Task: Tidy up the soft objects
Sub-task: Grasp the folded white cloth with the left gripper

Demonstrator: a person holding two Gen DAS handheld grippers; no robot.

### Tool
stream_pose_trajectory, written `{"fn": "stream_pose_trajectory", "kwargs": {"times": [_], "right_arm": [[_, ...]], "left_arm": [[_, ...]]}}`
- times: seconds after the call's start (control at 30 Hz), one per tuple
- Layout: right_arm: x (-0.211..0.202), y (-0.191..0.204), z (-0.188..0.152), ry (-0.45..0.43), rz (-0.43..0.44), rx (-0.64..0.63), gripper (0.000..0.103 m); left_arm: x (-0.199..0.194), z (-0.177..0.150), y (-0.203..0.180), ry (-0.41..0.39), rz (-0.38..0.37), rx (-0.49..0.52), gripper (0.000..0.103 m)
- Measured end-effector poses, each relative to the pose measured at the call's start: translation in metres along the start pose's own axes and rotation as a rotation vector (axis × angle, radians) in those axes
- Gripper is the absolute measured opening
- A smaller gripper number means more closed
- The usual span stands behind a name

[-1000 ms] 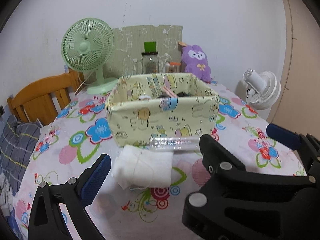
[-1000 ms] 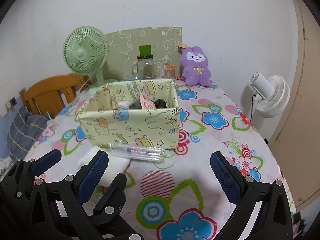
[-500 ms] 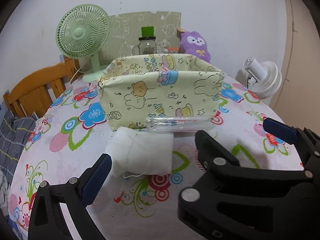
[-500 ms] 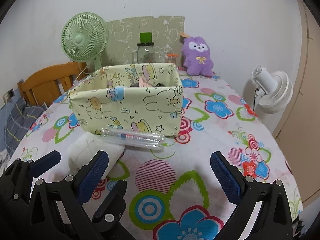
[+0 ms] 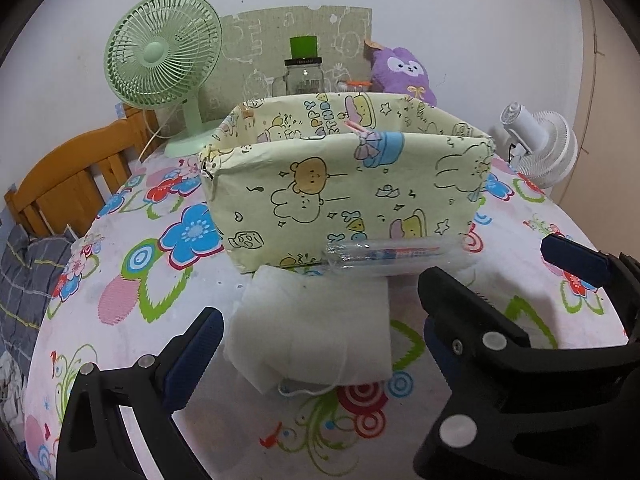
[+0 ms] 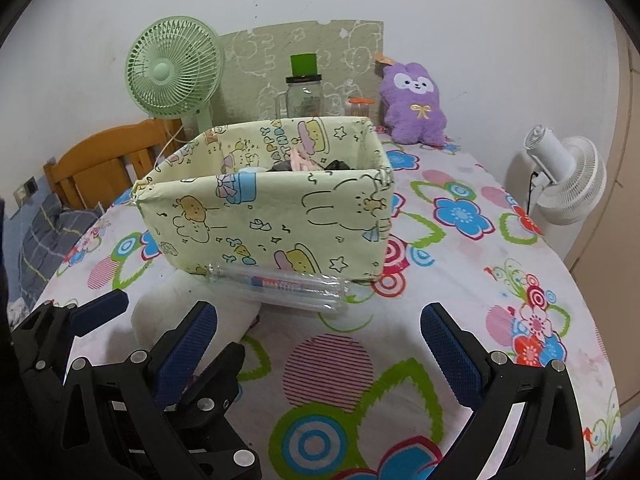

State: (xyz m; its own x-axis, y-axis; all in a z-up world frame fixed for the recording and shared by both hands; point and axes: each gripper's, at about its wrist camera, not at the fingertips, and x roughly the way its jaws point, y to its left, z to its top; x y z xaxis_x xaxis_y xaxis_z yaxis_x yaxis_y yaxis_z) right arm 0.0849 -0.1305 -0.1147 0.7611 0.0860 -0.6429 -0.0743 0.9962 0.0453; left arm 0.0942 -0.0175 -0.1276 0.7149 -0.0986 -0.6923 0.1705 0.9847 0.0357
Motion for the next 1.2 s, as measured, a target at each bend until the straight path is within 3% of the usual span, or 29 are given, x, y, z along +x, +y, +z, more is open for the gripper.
{"fn": "stream_pose_trajectory", "kwargs": {"times": [0.5, 0.63, 0.87, 1.2], "right_arm": [[0.031, 0.003, 0.005, 0.068, 0.0, 0.009, 0.103], [0.039, 0.002, 0.004, 0.092, 0.011, 0.015, 0.103], [0.041, 0.003, 0.003, 0.104, 0.01, 0.015, 0.103], [0.031, 0.014, -0.001, 0.094, 0.006, -0.018, 0.103]], "left_arm": [[0.031, 0.004, 0.004, 0.081, -0.014, 0.005, 0.101], [0.037, 0.003, 0.006, 0.116, -0.011, -0.008, 0.091], [0.033, 0.001, 0.003, 0.107, -0.016, 0.015, 0.079], [0.017, -0.008, 0.012, 0.098, 0.044, 0.011, 0.072]]}}
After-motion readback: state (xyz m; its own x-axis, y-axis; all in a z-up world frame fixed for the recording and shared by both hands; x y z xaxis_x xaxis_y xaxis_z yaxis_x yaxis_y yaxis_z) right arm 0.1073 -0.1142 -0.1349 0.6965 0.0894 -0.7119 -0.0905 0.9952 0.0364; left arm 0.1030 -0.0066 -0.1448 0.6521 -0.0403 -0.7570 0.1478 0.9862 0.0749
